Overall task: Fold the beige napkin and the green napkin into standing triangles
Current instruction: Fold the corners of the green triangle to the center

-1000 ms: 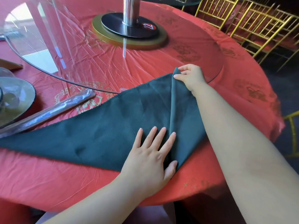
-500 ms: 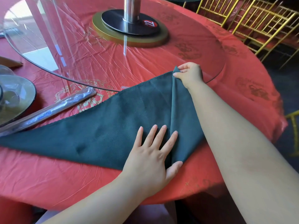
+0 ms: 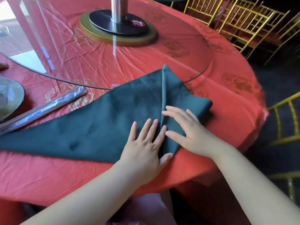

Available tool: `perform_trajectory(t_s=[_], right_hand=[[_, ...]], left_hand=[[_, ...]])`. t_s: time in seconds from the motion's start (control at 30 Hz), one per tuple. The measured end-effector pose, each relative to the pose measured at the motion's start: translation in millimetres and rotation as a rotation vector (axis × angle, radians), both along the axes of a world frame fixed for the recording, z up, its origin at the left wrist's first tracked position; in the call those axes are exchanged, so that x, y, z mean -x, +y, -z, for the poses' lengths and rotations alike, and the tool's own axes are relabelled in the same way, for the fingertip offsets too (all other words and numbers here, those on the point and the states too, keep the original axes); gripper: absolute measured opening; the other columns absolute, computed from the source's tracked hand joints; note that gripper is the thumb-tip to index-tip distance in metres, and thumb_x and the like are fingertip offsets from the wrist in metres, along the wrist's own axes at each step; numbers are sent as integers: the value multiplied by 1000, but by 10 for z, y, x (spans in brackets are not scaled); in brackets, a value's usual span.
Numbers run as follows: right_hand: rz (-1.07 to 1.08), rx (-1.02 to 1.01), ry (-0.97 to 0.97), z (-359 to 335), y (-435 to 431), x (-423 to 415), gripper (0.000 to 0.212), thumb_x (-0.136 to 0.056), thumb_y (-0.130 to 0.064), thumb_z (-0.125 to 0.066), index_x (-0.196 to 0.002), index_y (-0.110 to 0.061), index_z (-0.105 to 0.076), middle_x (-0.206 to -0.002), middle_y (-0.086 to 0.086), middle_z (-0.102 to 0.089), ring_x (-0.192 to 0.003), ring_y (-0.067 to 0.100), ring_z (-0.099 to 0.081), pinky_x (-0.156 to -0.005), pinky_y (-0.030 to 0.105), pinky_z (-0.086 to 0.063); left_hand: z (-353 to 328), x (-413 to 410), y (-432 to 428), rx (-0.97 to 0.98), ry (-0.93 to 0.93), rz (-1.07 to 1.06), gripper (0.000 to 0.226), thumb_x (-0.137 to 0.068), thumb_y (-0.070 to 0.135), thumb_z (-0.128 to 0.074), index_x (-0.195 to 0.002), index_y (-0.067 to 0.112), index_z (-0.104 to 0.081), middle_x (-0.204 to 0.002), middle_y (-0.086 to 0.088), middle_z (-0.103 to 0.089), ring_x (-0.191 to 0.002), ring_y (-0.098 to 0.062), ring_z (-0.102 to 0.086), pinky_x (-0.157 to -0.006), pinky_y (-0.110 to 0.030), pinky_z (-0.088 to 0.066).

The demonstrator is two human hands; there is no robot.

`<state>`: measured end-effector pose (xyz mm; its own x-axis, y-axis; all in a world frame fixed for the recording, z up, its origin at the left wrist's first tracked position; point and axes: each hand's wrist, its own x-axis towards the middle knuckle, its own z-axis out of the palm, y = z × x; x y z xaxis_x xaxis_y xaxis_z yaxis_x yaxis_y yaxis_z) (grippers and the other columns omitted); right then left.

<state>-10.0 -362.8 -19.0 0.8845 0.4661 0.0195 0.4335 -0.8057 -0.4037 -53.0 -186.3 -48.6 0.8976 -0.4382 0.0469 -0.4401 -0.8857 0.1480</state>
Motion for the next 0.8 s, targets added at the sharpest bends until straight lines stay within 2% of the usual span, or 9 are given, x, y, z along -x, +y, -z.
perform_trajectory(t_s=[0.1,0.23,0.3,0.37,0.43,0.8], right_hand=[[-3,159,64,121,-47,261,72,-78,-61,-21,-145,-41,-6,-156,-17,1,-140,-5,8,-115,29,10],[11,278,34,180,-90,260,70,-77,-65,-13,-138,-48,15,-154,-14,16,-136,-5,19,-111,30,15],[48,308,38,184,-164,175,66,-83,-64,-18,-138,-49,15,-155,-10,18,-137,-1,20,-111,31,15],[103,325,73,188,-269,59,62,-93,-53,-29,-141,-48,10,-155,-7,19,-140,4,19,-112,34,13],[157,331,92,179,-388,-47,60,-96,-46,-33,-142,-48,6,-156,-6,18,-142,7,18,-113,36,13],[391,311,151,193,-1042,-575,50,-99,-39,-24,-142,-51,0,-158,-4,8,-144,11,10,-115,39,6]], left_hand=[[-14,-6,11,-52,4,18,88,-69,64,16,-147,21,12,-156,-1,14,-138,-17,25,-106,-47,23],[-89,-10,-7,-143,14,85,88,-74,65,15,-146,14,13,-154,3,19,-129,-10,33,-106,-46,23],[-120,-25,-5,-167,46,98,81,-85,66,0,-146,14,13,-154,3,19,-133,-9,29,-107,-45,22],[-133,-37,2,-170,71,91,80,-88,65,-8,-146,16,14,-155,4,17,-139,-12,23,-107,-45,22],[-128,-37,5,-165,81,82,80,-88,66,-10,-146,17,14,-155,4,15,-141,-15,21,-107,-45,21],[-72,-45,8,-112,106,60,80,-87,67,-11,-146,21,15,-155,7,17,-142,-16,18,-109,-43,20]])
